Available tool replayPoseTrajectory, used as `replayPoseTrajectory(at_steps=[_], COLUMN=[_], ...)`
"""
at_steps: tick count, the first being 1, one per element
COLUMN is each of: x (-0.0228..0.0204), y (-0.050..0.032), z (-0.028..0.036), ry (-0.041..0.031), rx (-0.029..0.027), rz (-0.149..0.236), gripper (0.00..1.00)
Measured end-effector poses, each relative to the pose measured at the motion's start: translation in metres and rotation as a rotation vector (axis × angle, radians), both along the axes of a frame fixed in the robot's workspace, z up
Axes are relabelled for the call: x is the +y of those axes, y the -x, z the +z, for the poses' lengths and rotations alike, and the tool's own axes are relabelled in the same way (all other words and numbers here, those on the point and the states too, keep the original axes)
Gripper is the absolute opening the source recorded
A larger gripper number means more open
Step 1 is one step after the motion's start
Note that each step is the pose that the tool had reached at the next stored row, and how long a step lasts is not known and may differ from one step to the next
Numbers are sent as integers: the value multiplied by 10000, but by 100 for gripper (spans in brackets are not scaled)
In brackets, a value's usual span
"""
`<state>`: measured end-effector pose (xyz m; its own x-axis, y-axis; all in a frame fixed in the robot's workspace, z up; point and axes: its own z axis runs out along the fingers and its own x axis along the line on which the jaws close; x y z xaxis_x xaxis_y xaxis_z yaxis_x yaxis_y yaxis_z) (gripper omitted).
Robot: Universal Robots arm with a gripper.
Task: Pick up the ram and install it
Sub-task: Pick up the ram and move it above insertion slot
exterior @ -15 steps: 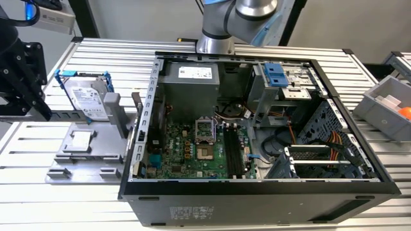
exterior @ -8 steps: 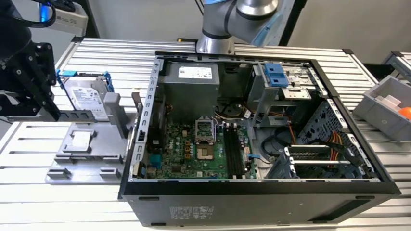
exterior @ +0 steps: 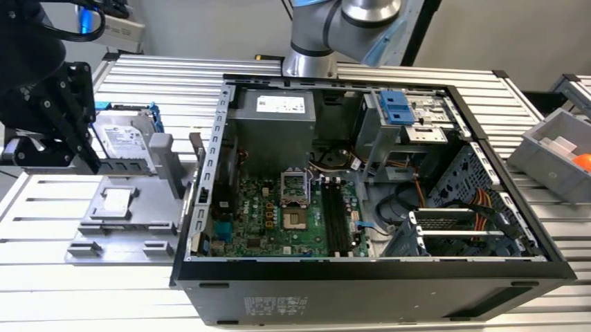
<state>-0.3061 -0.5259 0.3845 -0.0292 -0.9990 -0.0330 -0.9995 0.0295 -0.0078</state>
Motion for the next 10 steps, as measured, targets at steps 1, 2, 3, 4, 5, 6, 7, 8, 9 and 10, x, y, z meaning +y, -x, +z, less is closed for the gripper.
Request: replayPoseTrajectory(at_steps=[1, 2, 3, 4, 5, 6, 7, 8, 9, 10], x=[0, 0, 0, 0, 0, 0, 0, 0, 0, 0], y=[-15, -27, -29, -29, -29, -29, -29, -30, -30, -32], z=[0, 1, 0, 0, 0, 0, 0, 0, 0, 0], ry=[1, 1, 0, 0, 0, 1, 1, 0, 1, 0], rx=[4, 6, 6, 7, 9, 9, 10, 10, 11, 11], rz=[0, 0, 0, 0, 0, -1, -1, 0, 0, 0], gripper=[0, 0, 0, 0, 0, 0, 0, 0, 0, 0])
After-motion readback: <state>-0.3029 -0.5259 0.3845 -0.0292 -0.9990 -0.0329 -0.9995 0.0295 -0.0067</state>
